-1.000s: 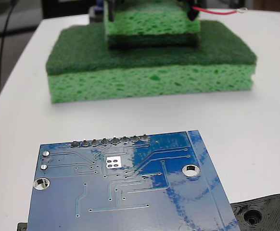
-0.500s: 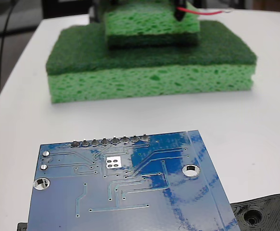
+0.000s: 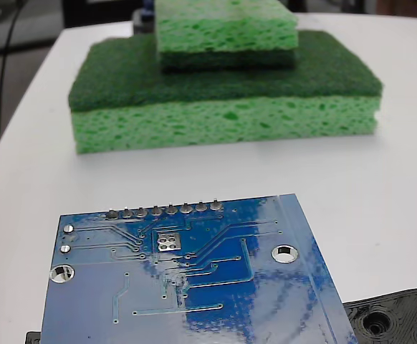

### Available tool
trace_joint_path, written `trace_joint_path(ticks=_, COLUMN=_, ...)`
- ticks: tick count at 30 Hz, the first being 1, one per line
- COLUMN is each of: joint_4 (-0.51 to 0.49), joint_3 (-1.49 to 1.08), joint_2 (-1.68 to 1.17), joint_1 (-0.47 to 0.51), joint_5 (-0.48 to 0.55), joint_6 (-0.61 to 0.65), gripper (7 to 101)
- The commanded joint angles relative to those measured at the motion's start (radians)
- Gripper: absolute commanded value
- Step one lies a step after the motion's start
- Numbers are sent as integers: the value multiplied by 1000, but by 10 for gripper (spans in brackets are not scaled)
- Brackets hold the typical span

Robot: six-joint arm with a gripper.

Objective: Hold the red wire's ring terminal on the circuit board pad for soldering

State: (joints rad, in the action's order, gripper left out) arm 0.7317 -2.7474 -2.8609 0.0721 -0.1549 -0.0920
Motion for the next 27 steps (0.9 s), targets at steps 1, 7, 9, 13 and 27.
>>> trace_joint_path(ticks=1, joint_4=-67, joint_3=72, joint_2=186, joint_1=9, joint_5=-25, joint_6=9, gripper=1003)
trace_joint_path(ticks=7, joint_4=-181, joint_3=187, joint_2=448, joint_1=41, joint_5=-32, joint_6=37, gripper=1003)
trace_joint_path(ticks=9, joint_4=-219, joint_3=189, joint_2=472, joint_1=49, joint_5=-34, joint_6=32, gripper=1003)
trace_joint_path(ticks=13, joint_4=-267, joint_3=192, joint_2=508, joint_1=51, joint_5=-48, joint_6=21, gripper=1003)
trace_joint_path(ticks=27, joint_4=-437, joint_3=212, joint_2=649, joint_1=23, joint_5=-129, joint_6=28, gripper=1003)
